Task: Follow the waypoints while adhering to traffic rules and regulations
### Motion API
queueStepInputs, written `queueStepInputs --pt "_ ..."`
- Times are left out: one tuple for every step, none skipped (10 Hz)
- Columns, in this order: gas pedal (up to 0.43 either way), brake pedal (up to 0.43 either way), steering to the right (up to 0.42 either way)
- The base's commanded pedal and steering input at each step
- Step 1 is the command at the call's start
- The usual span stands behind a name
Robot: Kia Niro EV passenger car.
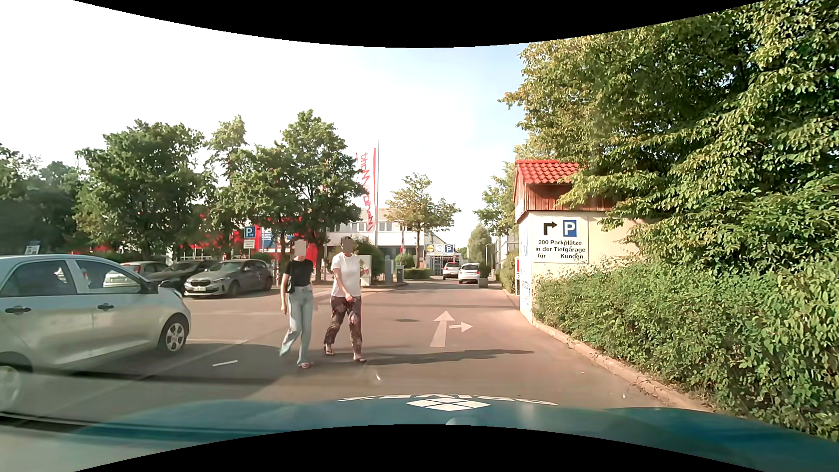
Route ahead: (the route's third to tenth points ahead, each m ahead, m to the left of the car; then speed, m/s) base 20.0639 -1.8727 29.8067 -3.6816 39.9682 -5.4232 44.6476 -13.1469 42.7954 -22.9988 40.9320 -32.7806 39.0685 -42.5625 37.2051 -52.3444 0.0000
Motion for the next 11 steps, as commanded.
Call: queueStepInputs --pt "0.000 0.274 0.042" --pt "0.000 0.274 0.041" --pt "0.000 0.268 0.040" --pt "0.000 0.262 0.039" --pt "0.000 0.262 0.035" --pt "0.000 0.262 0.025" --pt "0.000 0.262 0.010" --pt "0.000 0.262 -0.004" --pt "0.000 0.256 -0.011" --pt "0.000 0.262 -0.011" --pt "0.000 0.262 -0.009"
